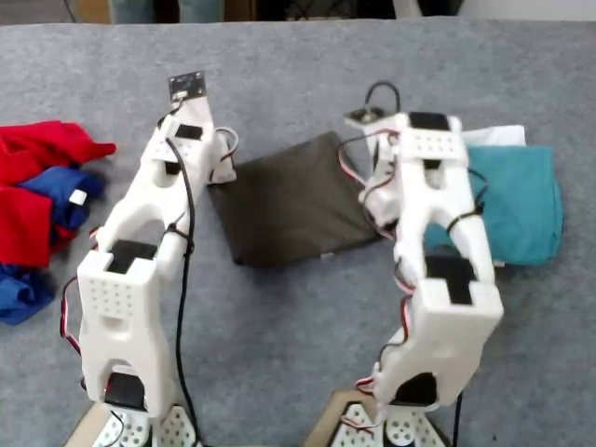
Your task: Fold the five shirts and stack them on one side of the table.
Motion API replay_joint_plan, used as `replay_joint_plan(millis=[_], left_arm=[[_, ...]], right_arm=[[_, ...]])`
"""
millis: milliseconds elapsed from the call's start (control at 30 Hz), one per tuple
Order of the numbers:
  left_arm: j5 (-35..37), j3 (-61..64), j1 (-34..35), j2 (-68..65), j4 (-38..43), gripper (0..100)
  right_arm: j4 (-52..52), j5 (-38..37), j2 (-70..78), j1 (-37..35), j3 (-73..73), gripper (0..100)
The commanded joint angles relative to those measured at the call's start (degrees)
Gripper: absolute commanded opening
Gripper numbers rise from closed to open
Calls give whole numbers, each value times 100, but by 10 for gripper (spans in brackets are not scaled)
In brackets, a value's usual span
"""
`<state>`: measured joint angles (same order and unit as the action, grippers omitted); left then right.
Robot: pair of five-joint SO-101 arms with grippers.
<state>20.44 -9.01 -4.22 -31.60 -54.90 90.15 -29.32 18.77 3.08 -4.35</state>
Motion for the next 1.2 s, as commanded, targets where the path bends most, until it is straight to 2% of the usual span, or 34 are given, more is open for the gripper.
replay_joint_plan(millis=[0, 100, 267, 467, 567, 633, 733, 867, 933, 1167], left_arm=[[18, -22, -22, 281, -70, 29], [18, -40, -13, 334, -114, 29], [18, -268, -13, 888, -721, 31], [18, -224, 453, 1345, -844, 33], [18, -242, 848, 1345, -765, 33], [18, -136, 1086, 1213, -484, 33], [18, -66, 1349, 967, -211, 33], [18, -75, 1473, 844, -79, 33], [18, -75, 1446, 844, -70, 33], [18, -75, 1411, 844, -70, 33]], right_arm=[[466, -70, -848, 53, -444, 15], [721, -35, -1376, 35, -532, 15], [879, 167, -2062, -88, -479, 15], [695, 2048, -1807, -1064, -189, 16], [352, 2637, -1402, -1301, -84, 22], [237, 3007, -1138, -1301, -136, 77], [176, 3596, -778, -1292, -233, 218], [202, 3613, -321, -1301, -382, 394], [149, 3613, -92, -1310, -391, 421], [-316, 3648, 646, -1310, -426, 420]])
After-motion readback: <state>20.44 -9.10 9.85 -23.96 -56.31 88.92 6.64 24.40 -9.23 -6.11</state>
